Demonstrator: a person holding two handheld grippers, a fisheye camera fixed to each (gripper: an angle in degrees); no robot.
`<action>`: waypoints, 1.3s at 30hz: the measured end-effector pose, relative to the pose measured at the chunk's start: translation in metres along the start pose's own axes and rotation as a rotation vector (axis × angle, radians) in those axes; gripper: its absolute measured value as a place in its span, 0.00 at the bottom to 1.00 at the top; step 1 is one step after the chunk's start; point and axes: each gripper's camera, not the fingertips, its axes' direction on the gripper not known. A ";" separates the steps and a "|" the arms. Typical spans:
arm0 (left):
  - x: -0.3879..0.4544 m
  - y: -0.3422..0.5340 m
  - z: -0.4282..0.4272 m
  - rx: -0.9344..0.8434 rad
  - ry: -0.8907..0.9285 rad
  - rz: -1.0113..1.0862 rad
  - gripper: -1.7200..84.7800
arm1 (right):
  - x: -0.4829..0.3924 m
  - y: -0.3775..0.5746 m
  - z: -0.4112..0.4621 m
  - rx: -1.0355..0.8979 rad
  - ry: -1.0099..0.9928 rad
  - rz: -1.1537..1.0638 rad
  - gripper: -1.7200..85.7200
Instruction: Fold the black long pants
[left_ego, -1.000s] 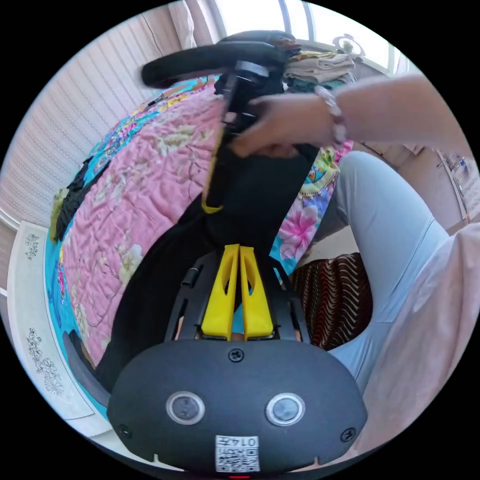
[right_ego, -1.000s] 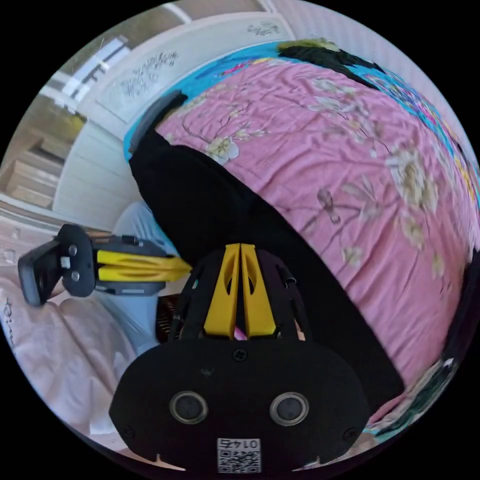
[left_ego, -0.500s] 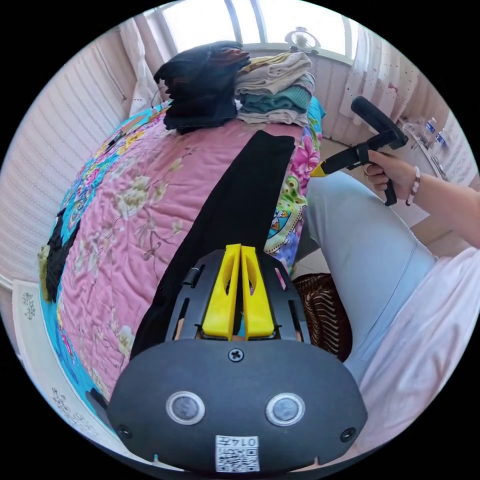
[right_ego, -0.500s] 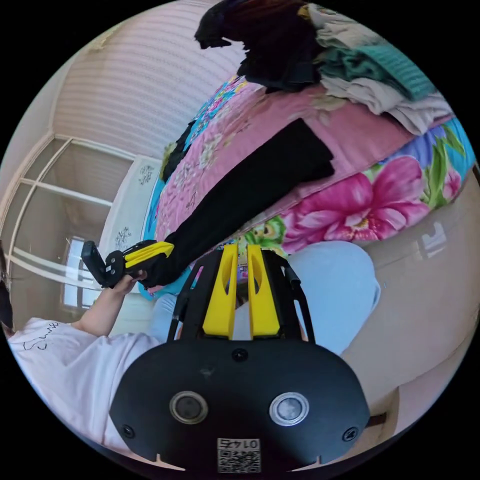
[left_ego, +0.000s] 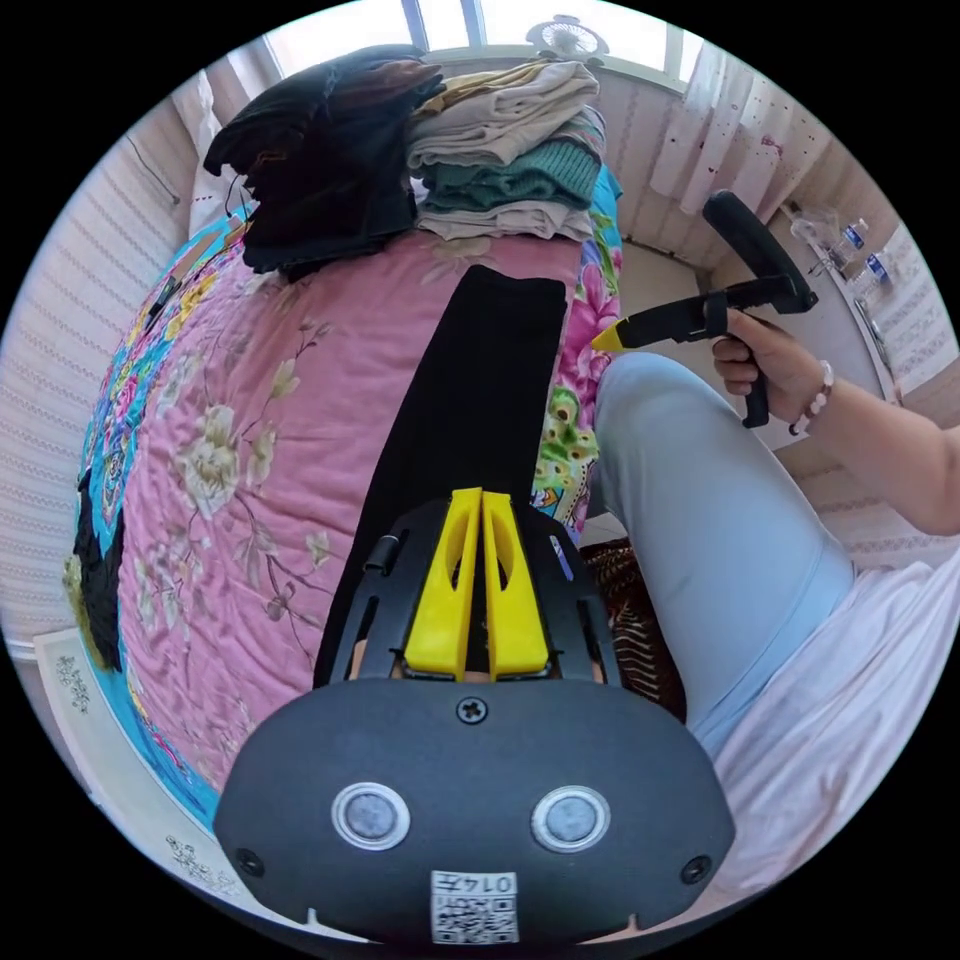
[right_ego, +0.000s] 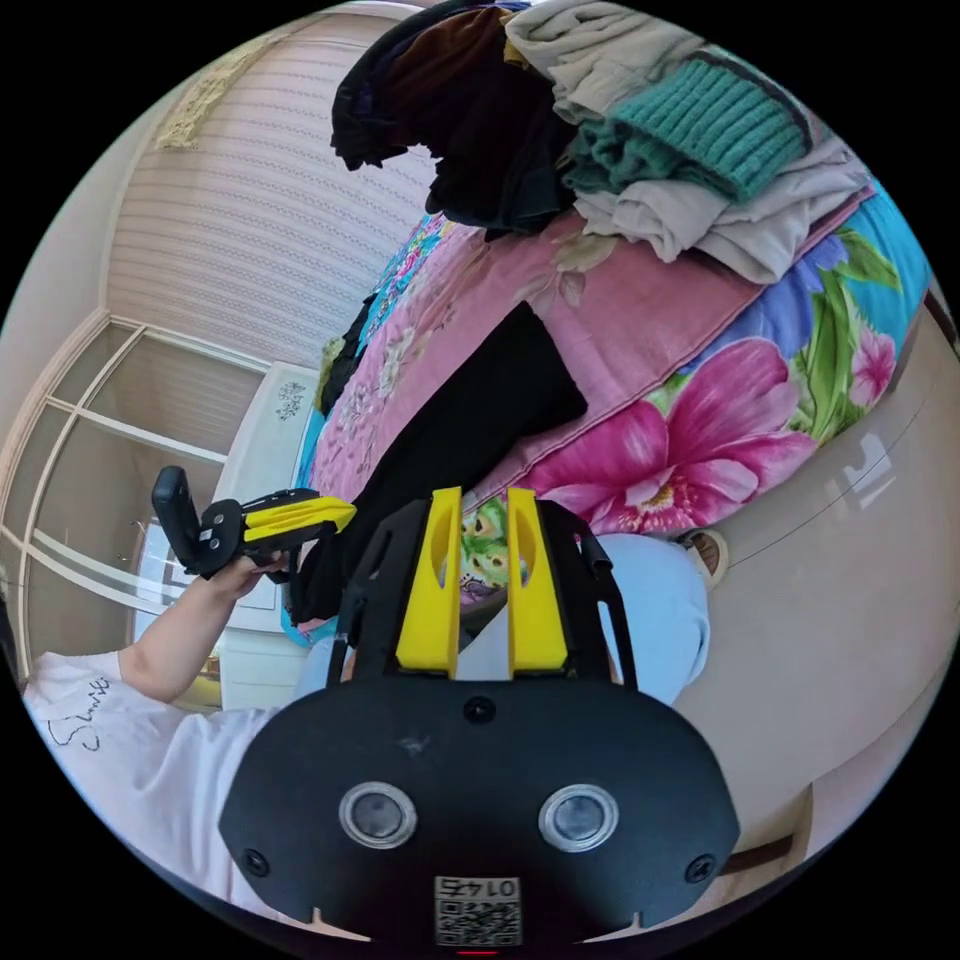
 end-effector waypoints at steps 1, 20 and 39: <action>-0.003 -0.010 0.002 0.005 0.007 0.008 0.01 | -0.005 -0.005 -0.007 0.017 0.035 -0.003 0.11; -0.073 -0.190 0.070 -0.077 0.087 -0.001 0.13 | -0.039 -0.040 0.000 -0.017 0.220 -0.082 0.11; -0.166 -0.064 -0.126 0.049 0.104 0.048 0.01 | -0.179 0.103 0.015 -0.054 -0.151 -0.419 0.05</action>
